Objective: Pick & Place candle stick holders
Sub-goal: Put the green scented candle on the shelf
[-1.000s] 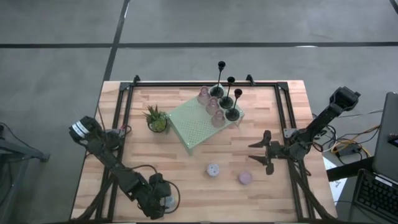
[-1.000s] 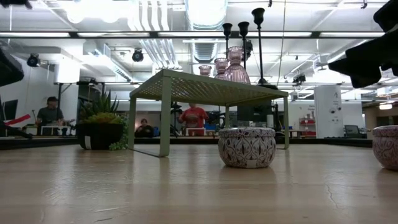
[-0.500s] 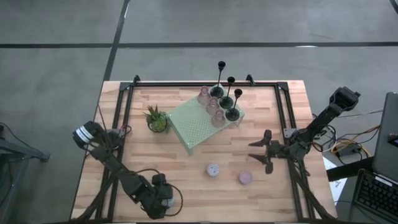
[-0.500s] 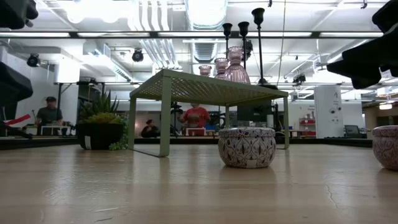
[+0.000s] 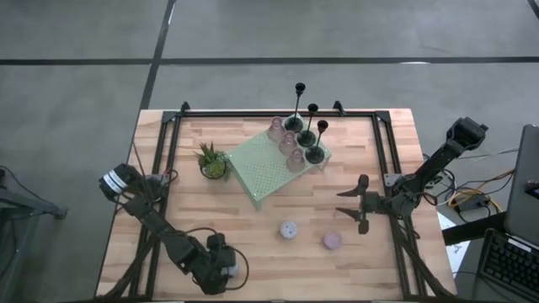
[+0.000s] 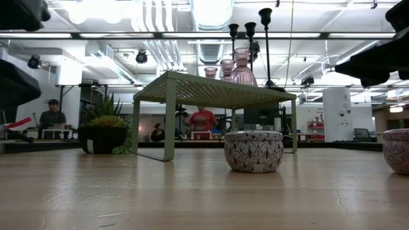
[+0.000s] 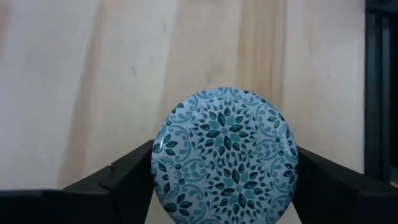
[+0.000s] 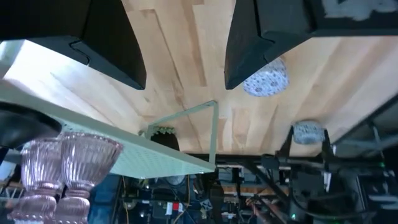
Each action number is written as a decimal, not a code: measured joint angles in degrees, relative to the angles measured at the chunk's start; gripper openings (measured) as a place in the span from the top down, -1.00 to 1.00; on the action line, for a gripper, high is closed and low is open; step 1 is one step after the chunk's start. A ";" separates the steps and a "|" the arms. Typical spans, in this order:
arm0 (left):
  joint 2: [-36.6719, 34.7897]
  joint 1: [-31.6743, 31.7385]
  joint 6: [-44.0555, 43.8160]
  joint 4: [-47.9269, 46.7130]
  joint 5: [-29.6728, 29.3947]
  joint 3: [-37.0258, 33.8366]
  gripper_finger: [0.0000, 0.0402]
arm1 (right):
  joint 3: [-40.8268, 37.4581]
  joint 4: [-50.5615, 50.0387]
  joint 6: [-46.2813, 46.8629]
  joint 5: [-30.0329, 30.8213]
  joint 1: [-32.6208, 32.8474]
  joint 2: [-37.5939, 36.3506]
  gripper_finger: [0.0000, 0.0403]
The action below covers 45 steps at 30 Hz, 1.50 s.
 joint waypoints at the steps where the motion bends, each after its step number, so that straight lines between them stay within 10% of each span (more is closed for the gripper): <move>1: -0.02 0.16 0.10 -0.01 -0.73 0.00 -0.50 | 0.00 0.03 1.07 -0.01 0.00 -0.02 -0.04; 27: -9.84 10.33 14.14 -3.85 -0.72 1.82 -0.54 | 0.00 0.02 0.38 -0.15 0.00 -0.03 -0.04; 45: -24.71 32.44 30.12 -8.17 -1.34 5.36 -0.56 | 0.01 0.04 0.39 -0.15 0.01 -0.03 -0.04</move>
